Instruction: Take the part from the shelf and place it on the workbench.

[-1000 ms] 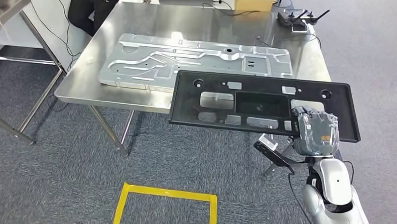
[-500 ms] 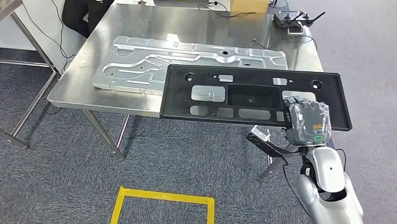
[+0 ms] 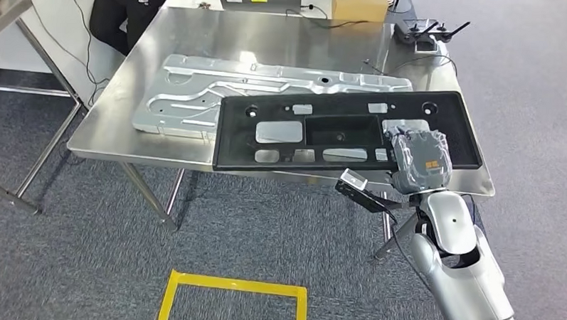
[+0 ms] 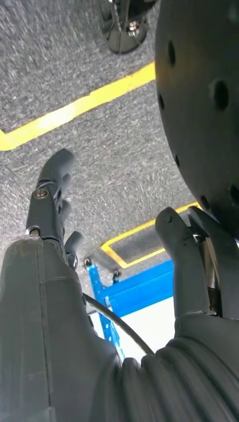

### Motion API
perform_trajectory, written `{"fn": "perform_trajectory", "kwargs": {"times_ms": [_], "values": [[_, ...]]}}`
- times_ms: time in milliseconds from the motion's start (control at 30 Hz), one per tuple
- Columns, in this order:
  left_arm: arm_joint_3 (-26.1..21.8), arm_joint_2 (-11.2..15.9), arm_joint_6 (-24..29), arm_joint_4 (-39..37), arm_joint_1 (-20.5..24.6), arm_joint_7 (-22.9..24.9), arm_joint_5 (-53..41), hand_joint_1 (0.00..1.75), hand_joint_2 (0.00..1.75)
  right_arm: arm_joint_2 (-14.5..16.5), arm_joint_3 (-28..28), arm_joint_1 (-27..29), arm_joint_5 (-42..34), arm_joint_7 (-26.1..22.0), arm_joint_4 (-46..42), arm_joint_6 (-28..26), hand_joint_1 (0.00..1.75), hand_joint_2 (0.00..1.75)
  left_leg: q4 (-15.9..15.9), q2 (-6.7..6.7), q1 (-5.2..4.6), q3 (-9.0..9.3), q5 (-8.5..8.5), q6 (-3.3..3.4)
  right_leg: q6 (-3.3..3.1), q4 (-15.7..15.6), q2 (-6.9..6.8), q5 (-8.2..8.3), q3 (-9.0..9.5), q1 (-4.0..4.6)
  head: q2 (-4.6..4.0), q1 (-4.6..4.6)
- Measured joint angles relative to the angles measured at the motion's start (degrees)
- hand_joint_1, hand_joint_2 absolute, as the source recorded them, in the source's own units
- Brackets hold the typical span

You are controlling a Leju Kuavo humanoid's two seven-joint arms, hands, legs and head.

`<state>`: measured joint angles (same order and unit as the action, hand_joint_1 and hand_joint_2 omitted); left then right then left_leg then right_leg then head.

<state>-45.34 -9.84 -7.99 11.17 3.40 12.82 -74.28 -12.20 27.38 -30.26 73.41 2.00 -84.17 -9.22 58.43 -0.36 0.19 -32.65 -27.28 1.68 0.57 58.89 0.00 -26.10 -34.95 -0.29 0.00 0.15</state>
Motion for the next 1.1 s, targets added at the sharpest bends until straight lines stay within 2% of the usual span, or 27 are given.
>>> {"fn": "perform_trajectory", "kwargs": {"times_ms": [67, 100, 133, 200, 233, 267, 300, 367, 400, 433, 533, 600, 667, 733, 767, 800, 833, 867, 900, 967, 1033, 1100], "values": [[0.01, 0.06, 0.01, 0.0, 0.03, -0.02, -0.03, 0.0, 1.75, -0.03, 0.11, -0.01, 0.04, 0.11, 0.34, -0.02, 1.69, 1.75, 0.53, 0.07, 0.01, 0.11, -0.69, -0.61, -0.58, -0.44, 0.07, -0.13, 0.66, -0.35, 0.0, -0.03], [0.02, 0.1, 0.01, 0.0, 0.04, -0.02, -0.03, 0.0, 1.75, -0.04, 0.16, -0.07, 0.07, 0.14, 0.46, -0.03, 1.69, 1.75, 2.03, 0.09, 0.02, -0.42, -1.52, -0.89, -0.91, -0.74, 0.08, -0.2, 1.11, -0.55, 0.0, -0.08], [0.02, 0.13, 0.01, 0.0, 0.03, -0.03, -0.04, 0.0, 1.75, -0.05, 0.19, -0.11, 0.09, 0.17, 0.57, -0.04, 1.69, 1.75, 4.82, 0.1, 0.1, -1.72, -2.82, -1.13, -1.22, -0.96, 0.06, -0.35, 1.58, -0.68, 0.0, -0.13], [0.03, 0.15, 0.01, 0.0, 0.01, -0.04, -0.04, 0.0, 1.75, -0.04, 0.26, -0.16, 0.14, 0.22, 0.84, -0.04, 1.69, 1.75, 12.59, 0.08, 0.25, -6.07, -5.59, -1.47, -1.61, -0.99, 0.04, -0.85, 2.2, -0.62, 0.0, -0.2], [0.03, 0.15, 0.01, 0.0, -0.03, -0.04, -0.05, 0.0, 1.75, -0.04, 0.28, -0.11, 0.17, 0.23, 0.98, -0.04, 1.69, 1.75, 15.65, 0.09, 0.34, -8.12, -6.18, -1.59, -1.64, -0.96, 0.06, -1.15, 2.5, -0.59, 0.0, -0.19], [0.03, 0.16, 0.01, 0.0, -0.06, -0.04, -0.05, 0.0, 1.75, -0.04, 0.31, -0.03, 0.21, 0.25, 1.1, -0.04, 1.69, 1.75, 16.83, 0.1, 0.41, -9.32, -5.67, -1.67, -1.6, -0.91, 0.12, -1.5, 2.85, -0.58, 0.0, -0.19], [0.03, 0.17, 0.01, 0.0, -0.12, -0.01, -0.08, 0.0, 1.75, -0.04, 0.33, 0.06, 0.25, 0.26, 1.18, -0.04, 1.69, 1.75, 15.55, 0.11, 0.48, -9.35, -3.85, -1.68, -1.48, -0.84, 0.2, -1.92, 3.31, -0.61, 0.0, -0.2], [0.03, 0.21, -0.01, 0.0, -0.26, 0.04, -0.11, 0.0, 1.75, -0.05, 0.35, 0.14, 0.27, 0.27, 1.25, -0.04, 1.69, 1.75, 8.53, 0.09, 0.55, -6.9, 1.07, -1.56, -1.03, -0.64, 0.34, -2.94, 4.32, -0.68, 0.0, -0.19], [0.03, 0.22, -0.03, 0.0, -0.34, 0.07, -0.13, 0.0, 1.75, -0.05, 0.35, 0.1, 0.27, 0.28, 1.27, -0.05, 1.69, 1.75, 5.05, 0.06, 0.48, -5.43, 2.71, -1.48, -0.68, -0.49, 0.42, -3.46, 4.67, -0.64, 0.0, -0.18], [0.03, 0.22, -0.04, 0.0, -0.37, 0.08, -0.13, 0.0, 1.75, -0.06, 0.36, 0.06, 0.27, 0.3, 1.29, -0.06, 1.69, 1.75, 2.87, 0.01, 0.41, -4.48, 3.33, -1.29, -0.35, -0.42, 0.47, -3.81, 4.82, -0.57, 0.0, -0.19], [0.03, 0.25, -0.07, 0.0, -0.25, 0.08, -0.12, 0.0, 1.75, -0.07, 0.43, 0.07, 0.27, 0.33, 1.34, -0.09, 1.69, 1.75, 1.26, -0.12, 0.25, -3.71, 2.62, -0.34, 0.54, -0.32, 0.53, -3.98, 5.04, -0.45, 0.0, -0.2], [0.02, 0.27, -0.08, 0.0, -0.24, 0.08, -0.1, 0.0, 1.75, -0.08, 0.55, 0.06, 0.27, 0.34, 1.35, -0.09, 1.69, 1.75, 0.75, -0.13, 0.35, -2.79, 2.27, 0.42, 0.98, 1.62, 0.39, -4.56, 4.39, -0.54, 0.0, -0.15], [0.02, 0.25, -0.08, 0.0, -0.17, 0.08, -0.08, 0.0, 1.75, -0.1, 0.67, 0.06, 0.25, 0.36, 1.37, -0.1, 1.69, 1.75, 0.47, -0.09, 0.4, -1.96, 1.8, 1.04, 1.32, 7.42, 0.24, -6.74, 1.06, -0.57, 0.0, -0.08], [0.02, 0.21, -0.08, 0.0, -0.1, 0.05, -0.05, 0.0, 1.75, -0.13, 0.74, 0.36, 0.2, 0.39, 1.45, -0.11, 1.69, 1.75, 0.46, -0.12, 0.24, -1.41, 1.18, 1.37, 1.48, 14.16, 0.21, -8.89, -3.81, -0.54, 0.0, -0.08], [0.02, 0.2, -0.08, 0.0, -0.12, 0.04, -0.05, 0.0, 1.75, -0.14, 0.77, 0.6, 0.17, 0.4, 1.53, -0.11, 1.69, 1.75, 0.46, -0.15, 0.12, -1.01, 0.82, 1.43, 1.41, 15.65, 0.2, -8.65, -5.49, -0.51, 0.0, -0.09], [0.01, 0.2, -0.08, 0.0, -0.16, 0.03, -0.04, 0.0, 1.75, -0.15, 0.8, 0.79, 0.16, 0.4, 1.61, -0.11, 1.69, 1.75, 0.46, -0.18, 0.0, -0.5, 0.42, 1.46, 1.21, 15.17, 0.2, -7.22, -6.21, -0.46, 0.0, -0.09], [0.01, 0.2, -0.08, 0.0, -0.21, 0.03, -0.03, 0.0, 1.75, -0.17, 0.83, 0.9, 0.16, 0.4, 1.66, -0.11, 1.69, 1.75, 0.46, -0.21, -0.13, 0.08, 0.02, 1.46, 0.91, 12.86, 0.2, -4.86, -5.91, -0.36, 0.0, -0.09], [0.01, 0.17, -0.08, 0.0, -0.24, 0.02, -0.03, 0.0, 1.75, -0.2, 0.85, 0.92, 0.16, 0.4, 1.69, -0.11, 1.69, 1.75, 0.43, -0.2, -0.26, 0.75, -0.45, 1.43, 0.37, 8.94, 0.17, -1.87, -4.82, -0.14, 0.0, -0.09], [0.0, 0.09, -0.06, -0.01, -0.26, 0.01, -0.01, 0.0, 1.75, -0.23, 0.86, 0.91, 0.16, 0.4, 1.73, -0.11, 1.69, 1.75, 0.37, -0.18, -0.38, 1.32, -0.86, 1.33, -0.21, 5.66, 0.06, -0.02, -3.74, 0.16, 0.0, -0.13], [-0.01, -0.03, -0.03, -0.03, -0.12, -0.04, 0.03, 0.0, 1.75, -0.26, 0.91, 0.85, 0.15, 0.4, 1.77, -0.11, 1.69, 1.75, 0.08, -0.15, -0.42, 1.98, -1.52, 0.86, -1.23, 1.02, -0.06, 1.24, -2.17, 0.78, 0.0, -0.15], [-0.02, -0.07, -0.01, -0.04, 0.01, -0.07, 0.05, 0.0, 1.75, -0.26, 0.96, 0.91, 0.14, 0.4, 1.8, -0.13, 1.69, 1.75, 0.32, -0.09, -0.46, 2.48, -1.56, 0.19, -1.73, -0.12, 0.05, 0.8, -1.33, 0.84, 0.0, -0.15], [-0.02, 0.01, 0.04, -0.03, 0.0, -0.05, 0.08, 0.0, 1.75, -0.29, 0.98, 1.0, 0.11, 0.4, 1.82, -0.13, 1.69, 1.75, 2.12, -0.02, -0.52, 2.57, -1.93, -0.44, -2.1, -0.83, 0.12, 0.92, 0.15, 0.39, 0.0, -0.2]]}}
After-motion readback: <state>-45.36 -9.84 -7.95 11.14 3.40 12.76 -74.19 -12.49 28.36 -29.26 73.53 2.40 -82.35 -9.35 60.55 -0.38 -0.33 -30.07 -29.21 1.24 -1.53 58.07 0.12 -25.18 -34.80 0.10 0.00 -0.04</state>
